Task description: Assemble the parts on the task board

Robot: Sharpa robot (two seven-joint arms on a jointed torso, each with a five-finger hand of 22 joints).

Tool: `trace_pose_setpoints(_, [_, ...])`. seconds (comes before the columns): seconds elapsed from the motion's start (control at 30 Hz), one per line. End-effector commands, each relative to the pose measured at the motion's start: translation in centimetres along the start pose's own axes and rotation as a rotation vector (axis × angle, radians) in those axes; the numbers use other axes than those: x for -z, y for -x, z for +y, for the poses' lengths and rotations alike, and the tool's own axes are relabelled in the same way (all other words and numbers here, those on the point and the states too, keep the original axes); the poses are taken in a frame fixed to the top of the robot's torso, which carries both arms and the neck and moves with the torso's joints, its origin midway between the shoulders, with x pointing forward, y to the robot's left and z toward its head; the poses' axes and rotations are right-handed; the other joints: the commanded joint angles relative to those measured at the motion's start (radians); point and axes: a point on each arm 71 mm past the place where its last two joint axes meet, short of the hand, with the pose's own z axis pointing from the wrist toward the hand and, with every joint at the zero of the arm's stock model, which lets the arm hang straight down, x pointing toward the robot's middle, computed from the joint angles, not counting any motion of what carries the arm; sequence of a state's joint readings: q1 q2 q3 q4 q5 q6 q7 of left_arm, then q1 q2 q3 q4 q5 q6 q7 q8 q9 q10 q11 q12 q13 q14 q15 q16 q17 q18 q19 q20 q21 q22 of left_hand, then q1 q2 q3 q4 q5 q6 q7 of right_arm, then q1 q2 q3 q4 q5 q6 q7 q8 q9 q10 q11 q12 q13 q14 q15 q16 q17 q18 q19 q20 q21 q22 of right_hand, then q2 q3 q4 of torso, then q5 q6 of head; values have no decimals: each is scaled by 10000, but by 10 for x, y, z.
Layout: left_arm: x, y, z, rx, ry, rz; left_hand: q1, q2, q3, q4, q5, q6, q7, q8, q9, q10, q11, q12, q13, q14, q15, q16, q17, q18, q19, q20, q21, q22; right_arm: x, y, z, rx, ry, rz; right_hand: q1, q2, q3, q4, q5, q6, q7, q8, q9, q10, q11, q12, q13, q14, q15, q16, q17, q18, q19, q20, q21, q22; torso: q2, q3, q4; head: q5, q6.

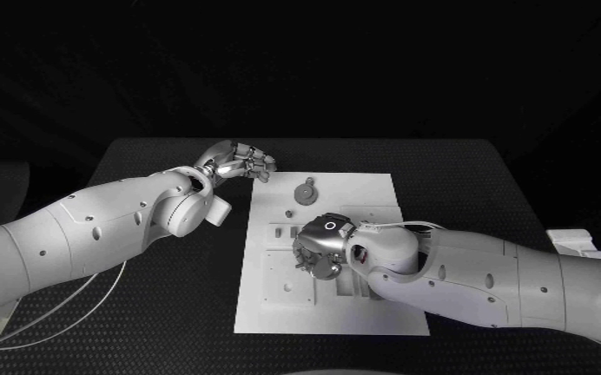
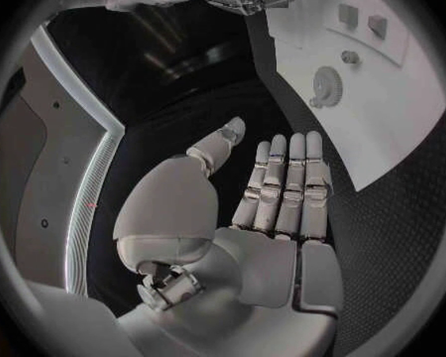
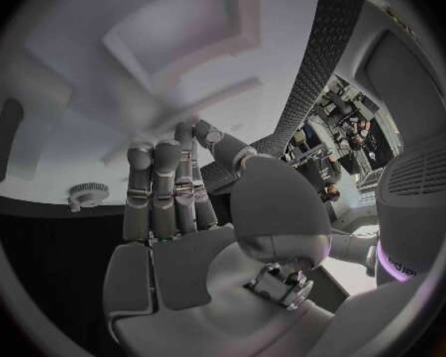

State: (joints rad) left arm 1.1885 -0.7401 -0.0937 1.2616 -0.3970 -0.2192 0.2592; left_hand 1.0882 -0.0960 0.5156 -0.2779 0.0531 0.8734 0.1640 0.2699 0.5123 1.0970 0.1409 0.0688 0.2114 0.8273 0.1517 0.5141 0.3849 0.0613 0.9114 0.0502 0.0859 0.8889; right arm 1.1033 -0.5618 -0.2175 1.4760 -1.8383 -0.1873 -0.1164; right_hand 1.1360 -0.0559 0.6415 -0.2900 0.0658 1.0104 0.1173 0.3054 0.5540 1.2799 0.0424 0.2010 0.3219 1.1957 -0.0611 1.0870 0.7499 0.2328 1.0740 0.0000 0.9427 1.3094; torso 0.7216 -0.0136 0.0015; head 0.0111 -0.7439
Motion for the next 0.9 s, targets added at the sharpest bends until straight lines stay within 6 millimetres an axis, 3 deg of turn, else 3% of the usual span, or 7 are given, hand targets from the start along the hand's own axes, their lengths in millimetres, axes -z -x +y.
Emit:
trace_pose_setpoints(0.03, [0,-2,-2,25,-59,216,83,7,-13,4,0,-28,53,36,-14,65,3,19,-14,78,-26,-40,18,137,48,-5,-39,-14,6,-20,-13,364,-759,941,27,130,-46,-18,22,100,5,78,14,87,-2,44,52,33,-60,45,18,290,46,-48,42,153,-2,-3,2,-17,8])
trace_pose_setpoints(0.37, [2,-2,-1,-120,-6,390,78,53,1,55,2,30,118,73,-30,188,48,68,-59,276,-90,-14,120,165,203,-52,14,-7,8,-15,-11,243,-642,421,67,155,-84,-25,22,212,-47,162,100,230,-81,103,161,179,-140,80,35,290,167,-132,104,159,0,-5,1,-48,43])
trace_pose_setpoints(0.9, [10,0,3,-291,384,733,-129,97,-49,234,2,85,98,114,-74,463,-54,145,-120,590,-187,-22,302,178,436,-141,73,-12,19,-3,-11,-242,-629,-274,75,131,-96,-24,23,257,-68,197,143,289,-112,120,210,240,-172,81,38,290,224,-172,125,155,1,-4,-1,-84,88])
